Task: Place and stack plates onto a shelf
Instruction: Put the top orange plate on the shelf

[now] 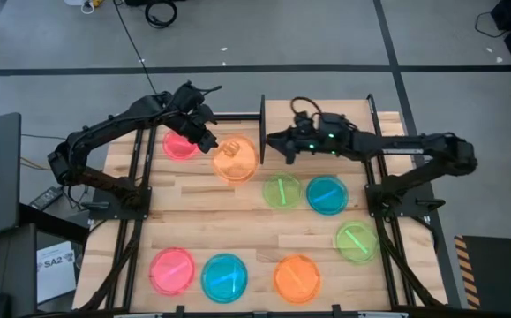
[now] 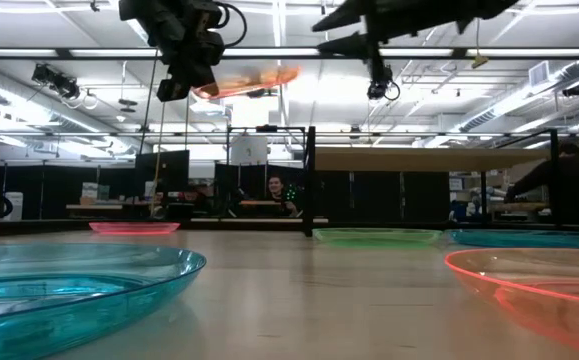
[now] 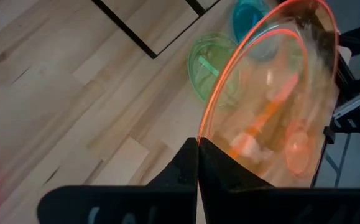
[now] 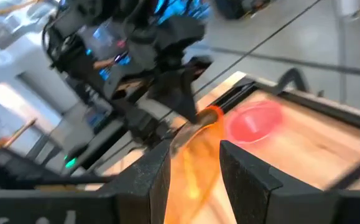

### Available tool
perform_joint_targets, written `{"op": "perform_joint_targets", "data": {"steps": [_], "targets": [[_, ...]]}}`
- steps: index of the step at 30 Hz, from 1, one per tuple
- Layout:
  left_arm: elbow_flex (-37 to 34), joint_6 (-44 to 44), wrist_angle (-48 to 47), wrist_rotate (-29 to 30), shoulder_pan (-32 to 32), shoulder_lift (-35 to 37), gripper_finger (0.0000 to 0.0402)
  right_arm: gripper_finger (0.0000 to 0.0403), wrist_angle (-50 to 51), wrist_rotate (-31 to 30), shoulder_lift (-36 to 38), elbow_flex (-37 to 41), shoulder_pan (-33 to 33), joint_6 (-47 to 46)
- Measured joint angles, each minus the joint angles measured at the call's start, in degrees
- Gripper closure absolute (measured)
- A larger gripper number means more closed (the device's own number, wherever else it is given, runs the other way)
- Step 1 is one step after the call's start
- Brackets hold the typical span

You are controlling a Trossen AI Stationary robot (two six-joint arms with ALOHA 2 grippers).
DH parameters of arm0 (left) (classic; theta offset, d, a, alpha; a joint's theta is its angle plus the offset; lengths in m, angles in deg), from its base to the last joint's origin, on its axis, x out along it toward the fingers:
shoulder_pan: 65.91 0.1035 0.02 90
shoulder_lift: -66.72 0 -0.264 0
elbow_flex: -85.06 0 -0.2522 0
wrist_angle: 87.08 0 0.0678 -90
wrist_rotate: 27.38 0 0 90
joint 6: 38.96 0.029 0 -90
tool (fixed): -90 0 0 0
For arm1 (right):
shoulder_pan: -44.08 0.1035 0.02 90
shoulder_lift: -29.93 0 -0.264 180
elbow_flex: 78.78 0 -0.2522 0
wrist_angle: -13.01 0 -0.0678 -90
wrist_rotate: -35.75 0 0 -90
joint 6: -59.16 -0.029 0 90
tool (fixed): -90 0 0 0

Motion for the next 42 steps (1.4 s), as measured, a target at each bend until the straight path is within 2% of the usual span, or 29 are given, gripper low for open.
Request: {"op": "perform_joint_targets", "data": {"steps": [4, 11, 27, 42], "targets": [[0.0, 0.0, 0.0, 0.0, 0.0, 0.0, 0.0398, 0.0258, 0.0, 2.4, -4.5, -3.1, -0.4, 0.0], [0.0, 0.0, 0.0, 0.0, 0.0, 0.0, 0.0398, 0.0258, 0.0, 2.7, -8.9, -4.8, -0.5, 0.2], [0.0, -0.2, -0.1, 0.0, 0.0, 0.0, 0.0398, 0.0260, 2.5, 4.0, -10.1, -4.8, -0.4, 1.2], [0.0, -0.2, 0.7, 0.1, 0.0, 0.0, 0.0398, 0.0332, 3.4, 4.0, -10.1, -4.8, -0.4, 1.2]]}}
